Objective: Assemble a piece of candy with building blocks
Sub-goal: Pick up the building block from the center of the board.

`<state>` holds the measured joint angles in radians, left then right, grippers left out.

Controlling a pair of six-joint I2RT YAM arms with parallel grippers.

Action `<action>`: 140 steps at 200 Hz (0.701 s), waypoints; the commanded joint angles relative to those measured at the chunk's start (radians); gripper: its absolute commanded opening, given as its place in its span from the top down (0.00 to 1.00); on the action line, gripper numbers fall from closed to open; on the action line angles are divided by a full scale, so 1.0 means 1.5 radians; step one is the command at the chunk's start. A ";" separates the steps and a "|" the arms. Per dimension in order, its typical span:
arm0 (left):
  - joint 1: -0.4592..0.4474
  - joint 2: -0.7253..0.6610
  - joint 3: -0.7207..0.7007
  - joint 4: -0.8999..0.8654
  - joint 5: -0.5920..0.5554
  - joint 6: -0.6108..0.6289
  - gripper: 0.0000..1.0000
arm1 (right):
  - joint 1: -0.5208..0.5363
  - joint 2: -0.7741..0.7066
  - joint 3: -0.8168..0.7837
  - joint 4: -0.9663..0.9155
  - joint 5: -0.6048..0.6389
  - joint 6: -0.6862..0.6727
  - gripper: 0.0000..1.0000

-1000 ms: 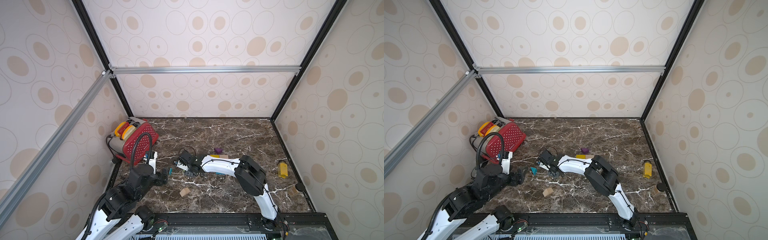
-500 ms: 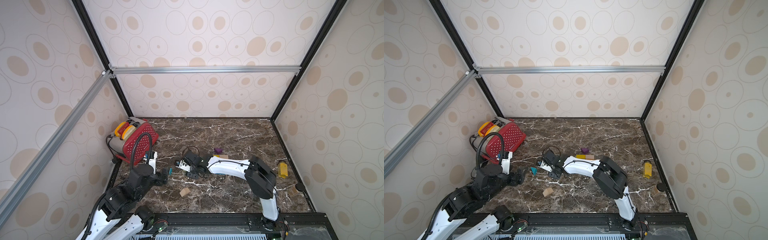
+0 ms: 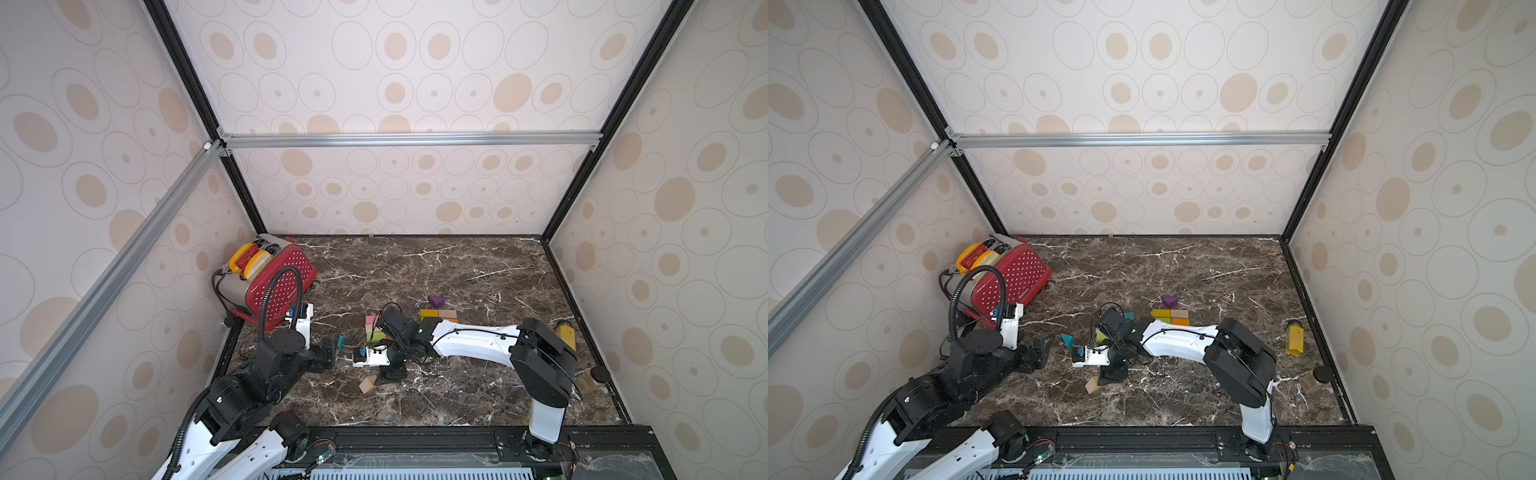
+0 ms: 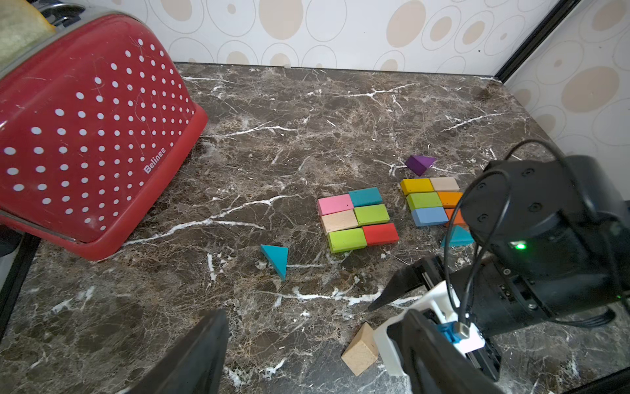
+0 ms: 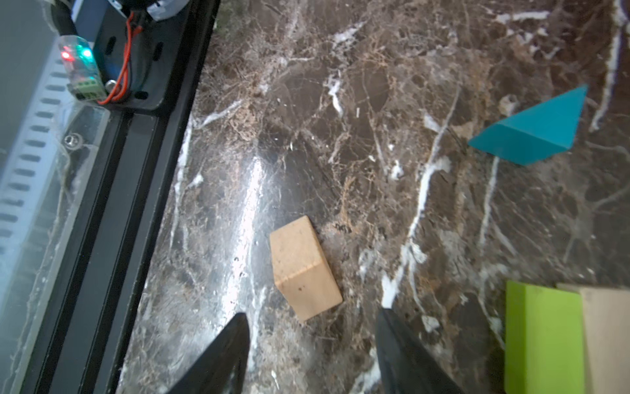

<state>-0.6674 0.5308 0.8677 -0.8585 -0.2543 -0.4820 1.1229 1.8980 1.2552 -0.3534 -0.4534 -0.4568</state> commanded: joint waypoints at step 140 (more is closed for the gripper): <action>0.004 0.006 -0.002 -0.015 0.001 -0.003 0.19 | 0.008 0.117 0.071 -0.006 -0.066 -0.034 0.49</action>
<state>-0.6674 0.5339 0.8677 -0.8600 -0.2527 -0.4820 1.1233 2.0483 1.3331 -0.3534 -0.5259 -0.5121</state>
